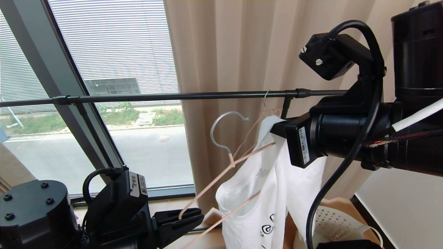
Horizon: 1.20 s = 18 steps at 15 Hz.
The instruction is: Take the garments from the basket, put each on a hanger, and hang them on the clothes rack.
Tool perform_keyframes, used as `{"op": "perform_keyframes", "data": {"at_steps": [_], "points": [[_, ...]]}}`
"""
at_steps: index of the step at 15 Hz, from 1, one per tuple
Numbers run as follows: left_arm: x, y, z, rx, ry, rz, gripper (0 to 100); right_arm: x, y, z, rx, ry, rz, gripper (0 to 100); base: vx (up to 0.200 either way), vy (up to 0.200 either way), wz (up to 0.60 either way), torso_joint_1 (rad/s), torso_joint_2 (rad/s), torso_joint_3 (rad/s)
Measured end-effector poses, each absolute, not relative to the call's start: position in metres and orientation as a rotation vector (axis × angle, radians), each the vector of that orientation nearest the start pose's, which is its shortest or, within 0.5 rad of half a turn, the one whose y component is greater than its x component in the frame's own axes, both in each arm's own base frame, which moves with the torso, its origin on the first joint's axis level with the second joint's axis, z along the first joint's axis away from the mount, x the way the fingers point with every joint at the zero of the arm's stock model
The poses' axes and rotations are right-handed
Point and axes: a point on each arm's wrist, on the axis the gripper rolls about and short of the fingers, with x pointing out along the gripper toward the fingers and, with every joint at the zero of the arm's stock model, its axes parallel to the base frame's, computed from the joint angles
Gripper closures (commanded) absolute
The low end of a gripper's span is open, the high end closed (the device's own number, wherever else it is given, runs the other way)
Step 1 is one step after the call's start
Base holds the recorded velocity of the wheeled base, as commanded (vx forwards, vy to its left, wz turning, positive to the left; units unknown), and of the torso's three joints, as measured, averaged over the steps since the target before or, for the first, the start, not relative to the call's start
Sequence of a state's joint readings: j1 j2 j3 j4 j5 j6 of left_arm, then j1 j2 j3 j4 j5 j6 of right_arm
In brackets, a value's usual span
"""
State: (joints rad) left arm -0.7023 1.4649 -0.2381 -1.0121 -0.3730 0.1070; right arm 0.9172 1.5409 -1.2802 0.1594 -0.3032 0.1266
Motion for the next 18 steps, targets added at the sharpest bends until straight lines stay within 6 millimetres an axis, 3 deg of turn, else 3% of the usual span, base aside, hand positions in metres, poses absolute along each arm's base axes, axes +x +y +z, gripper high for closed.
{"op": "perform_keyframes", "data": {"at_steps": [4, 11, 16, 17, 18], "points": [[0.146, -0.134, 0.139, 0.132, 0.160, -1.087, 100, 0.153, 0.222, 0.282, -0.109, 0.415, 0.680, 100, 0.000, 0.000, 0.00, 0.000, 0.00, 0.000], [0.145, -0.134, 0.137, 0.128, 0.165, -1.117, 100, 0.132, 0.219, 0.280, -0.092, 0.444, 0.800, 100, 0.000, 0.000, 0.00, 0.000, 0.00, 0.000], [0.142, -0.130, 0.138, 0.116, 0.117, -1.133, 100, 0.130, 0.216, 0.282, -0.086, 0.431, 0.797, 100, 0.000, 0.000, 0.00, 0.000, 0.00, 0.000], [0.142, -0.130, 0.138, 0.114, 0.111, -1.136, 100, 0.130, 0.216, 0.283, -0.084, 0.426, 0.794, 0, 0.000, 0.000, 0.00, 0.000, 0.00, 0.000], [0.141, -0.129, 0.137, 0.114, 0.113, -1.138, 100, 0.131, 0.216, 0.284, -0.080, 0.422, 0.791, 0, 0.000, 0.000, 0.00, 0.000, 0.00, 0.000]]}}
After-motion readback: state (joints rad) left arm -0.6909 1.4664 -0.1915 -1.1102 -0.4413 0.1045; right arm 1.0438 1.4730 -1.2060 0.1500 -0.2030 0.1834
